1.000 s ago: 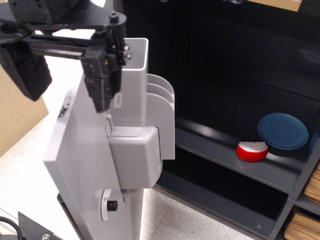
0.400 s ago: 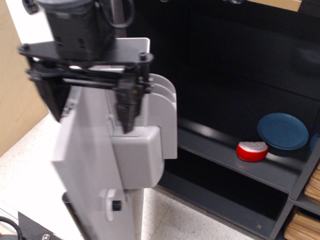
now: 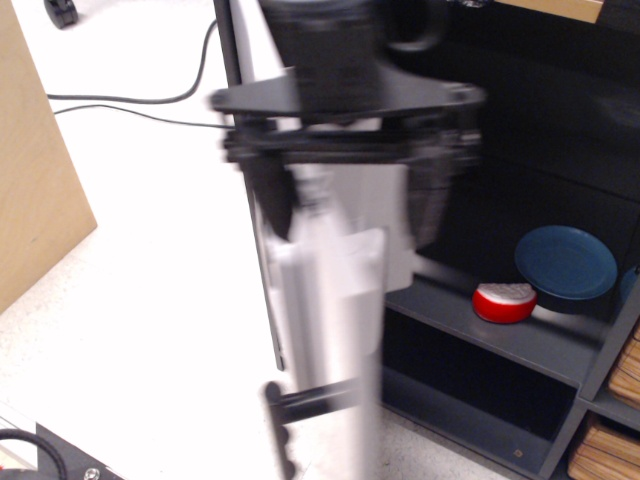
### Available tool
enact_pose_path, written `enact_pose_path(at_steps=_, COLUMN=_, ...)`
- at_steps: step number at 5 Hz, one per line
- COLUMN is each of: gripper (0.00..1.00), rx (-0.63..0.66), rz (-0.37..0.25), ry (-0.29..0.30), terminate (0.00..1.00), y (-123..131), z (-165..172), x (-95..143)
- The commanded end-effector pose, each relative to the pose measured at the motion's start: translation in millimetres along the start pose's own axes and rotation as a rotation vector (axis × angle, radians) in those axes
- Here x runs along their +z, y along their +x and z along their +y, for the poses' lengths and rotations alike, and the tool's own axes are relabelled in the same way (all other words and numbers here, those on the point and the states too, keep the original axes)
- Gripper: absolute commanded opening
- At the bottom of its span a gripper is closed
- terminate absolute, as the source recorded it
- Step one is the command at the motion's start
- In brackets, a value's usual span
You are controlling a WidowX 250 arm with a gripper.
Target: Close fridge
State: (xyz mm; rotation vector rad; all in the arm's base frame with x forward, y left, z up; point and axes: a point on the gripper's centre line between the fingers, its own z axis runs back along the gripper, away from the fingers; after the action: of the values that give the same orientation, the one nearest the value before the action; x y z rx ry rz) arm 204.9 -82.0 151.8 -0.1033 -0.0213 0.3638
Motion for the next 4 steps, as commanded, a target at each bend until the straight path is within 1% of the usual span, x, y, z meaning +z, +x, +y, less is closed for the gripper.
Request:
enact_pose_path(at_steps=1, gripper=1.00, rx=0.028, rz=-0.196, ry=-0.037, terminate=0.00, y=33.5, z=-76.3, x=16.5)
enact_pose_path(at_steps=2, gripper=1.00, rx=-0.012, rz=-0.223, ry=-0.093, terminate=0.00, y=33.0, z=-84.1, x=32.6)
enact_pose_path(at_steps=3, gripper=1.00, rx=-0.094, rz=-0.246, ry=-0.168, terminate=0.00, y=19.1, z=-74.8, x=44.8)
enact_pose_path(at_steps=4, gripper=1.00, rx=-0.130, rz=-0.249, ry=-0.135, terminate=0.00, y=10.6, z=-68.9, x=31.5)
